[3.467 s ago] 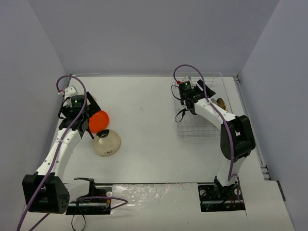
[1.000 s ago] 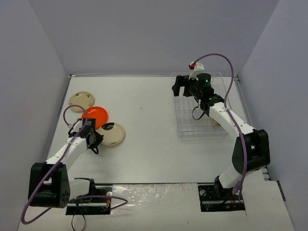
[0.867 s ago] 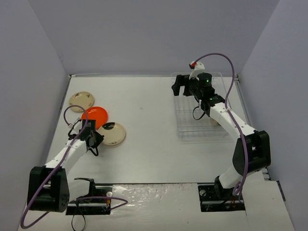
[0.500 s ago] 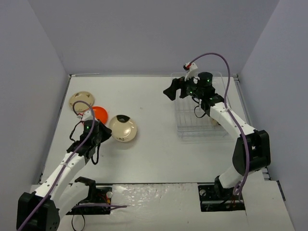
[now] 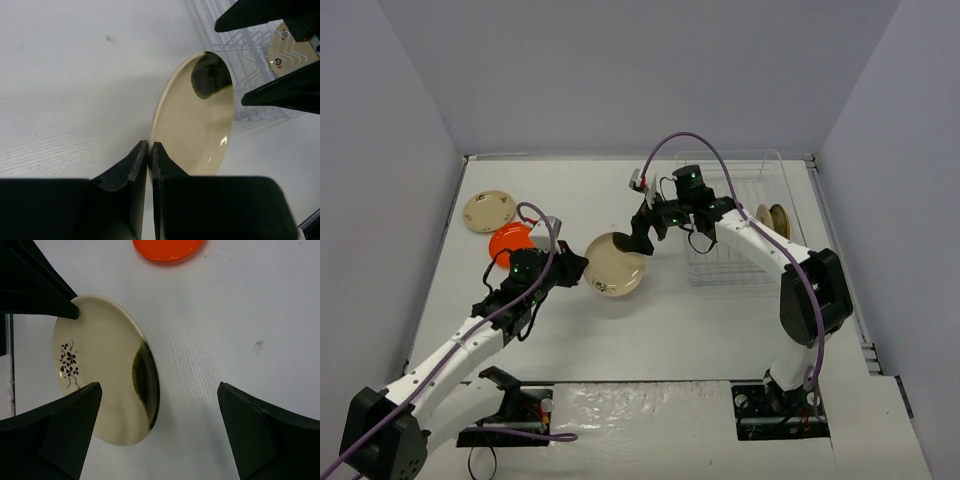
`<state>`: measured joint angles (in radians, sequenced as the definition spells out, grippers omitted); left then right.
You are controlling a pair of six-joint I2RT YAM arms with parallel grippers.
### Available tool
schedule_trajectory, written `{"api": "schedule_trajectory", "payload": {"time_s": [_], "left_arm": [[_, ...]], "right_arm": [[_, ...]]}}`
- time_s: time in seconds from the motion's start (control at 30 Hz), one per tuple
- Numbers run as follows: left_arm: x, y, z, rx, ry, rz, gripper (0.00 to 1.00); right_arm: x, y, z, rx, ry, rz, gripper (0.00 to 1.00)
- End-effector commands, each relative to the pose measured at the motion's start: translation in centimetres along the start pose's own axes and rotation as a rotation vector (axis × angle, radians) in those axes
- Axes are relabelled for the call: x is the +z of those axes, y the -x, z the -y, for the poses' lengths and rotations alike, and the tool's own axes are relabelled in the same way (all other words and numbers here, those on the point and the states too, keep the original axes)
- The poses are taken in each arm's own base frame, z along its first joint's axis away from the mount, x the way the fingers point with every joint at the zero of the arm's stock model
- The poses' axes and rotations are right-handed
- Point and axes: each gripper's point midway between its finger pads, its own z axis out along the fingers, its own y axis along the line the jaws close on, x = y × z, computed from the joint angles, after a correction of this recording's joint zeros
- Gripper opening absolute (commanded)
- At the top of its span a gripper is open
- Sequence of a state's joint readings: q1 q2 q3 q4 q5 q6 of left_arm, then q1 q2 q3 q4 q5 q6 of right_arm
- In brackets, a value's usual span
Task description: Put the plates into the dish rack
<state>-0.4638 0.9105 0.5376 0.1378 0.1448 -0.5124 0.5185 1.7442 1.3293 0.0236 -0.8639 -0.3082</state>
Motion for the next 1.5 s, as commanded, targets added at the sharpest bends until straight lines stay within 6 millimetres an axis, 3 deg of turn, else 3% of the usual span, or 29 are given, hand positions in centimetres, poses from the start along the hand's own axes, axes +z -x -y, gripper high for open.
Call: {"api": "schedule_trajectory", "payload": {"time_s": [0.0,0.07,0.13,0.17,0.23,0.37,0.4,0.47,0.5,0.53,0.57,0.67,0.7,0.77,0.87,0.97,1.07,1.17,1.23,1.47], "left_arm": [[-0.2,6.5,5.3,0.091,-0.191,0.188,0.0],[-0.2,6.6,6.0,0.106,-0.214,0.187,0.0],[-0.2,7.0,6.6,0.128,-0.224,0.193,0.0],[-0.2,6.9,6.5,0.13,-0.218,0.192,0.0],[0.0,7.1,6.5,0.131,-0.206,0.192,0.0],[0.2,7.6,6.4,0.128,-0.186,0.198,0.0],[0.5,7.7,6.3,0.123,-0.174,0.194,0.0],[0.8,8.0,6.0,0.116,-0.148,0.188,0.11],[0.9,8.4,5.7,0.114,-0.12,0.188,0.53],[1.0,8.7,5.3,0.109,-0.085,0.188,0.74],[1.0,9.1,4.8,0.103,-0.054,0.189,0.86],[1.2,9.5,4.3,0.089,-0.015,0.193,0.88],[1.2,9.5,4.2,0.083,-0.009,0.197,0.94],[1.2,9.9,3.5,0.056,0.037,0.217,0.97],[0.8,11.0,1.0,-0.012,0.192,0.273,0.97],[-0.2,11.9,-2.2,-0.068,0.386,0.316,0.97],[-1.9,13.0,-4.7,-0.1,0.568,0.335,0.97],[-2.5,13.4,-6.1,-0.135,0.649,0.34,0.97],[-2.9,13.3,-7.1,-0.16,0.688,0.347,0.97],[-2.5,12.6,-8.6,-0.178,0.723,0.338,0.97]], "right_arm": [[-0.8,2.7,0.4,-0.108,0.013,0.049,0.94],[-0.5,2.6,0.4,-0.116,0.015,0.041,0.88],[-0.5,2.1,0.3,-0.098,0.008,0.018,0.64],[-0.5,2.1,0.3,-0.095,0.007,0.018,0.63],[-0.8,2.7,0.5,-0.097,-0.013,0.029,0.33],[-1.3,3.2,0.6,-0.111,-0.038,0.036,0.03],[-1.6,4.0,1.4,-0.12,-0.091,0.058,0.0],[-2.3,4.7,2.3,-0.095,-0.169,0.073,0.0],[-3.0,5.5,3.2,-0.098,-0.242,0.091,0.0],[-3.8,6.1,3.8,-0.089,-0.303,0.107,0.0],[-4.6,6.8,4.4,-0.079,-0.36,0.126,0.0],[-7.8,9.3,5.6,-0.077,-0.51,0.208,0.0],[-8.7,9.8,5.9,-0.075,-0.55,0.224,0.0],[-11.1,10.5,7.5,-0.054,-0.672,0.251,0.0],[-14.3,12.1,8.8,-0.014,-0.791,0.306,0.0],[-19.0,12.7,10.4,0.005,-1.036,0.318,0.0],[-24.7,10.8,12.0,0.08,-1.379,0.247,0.0],[-28.8,8.4,12.3,0.123,-1.647,0.133,0.0],[-30.3,6.6,12.1,0.134,-1.762,0.045,0.0],[-31.6,3.8,12.2,0.123,-1.92,-0.198,0.0]]}}
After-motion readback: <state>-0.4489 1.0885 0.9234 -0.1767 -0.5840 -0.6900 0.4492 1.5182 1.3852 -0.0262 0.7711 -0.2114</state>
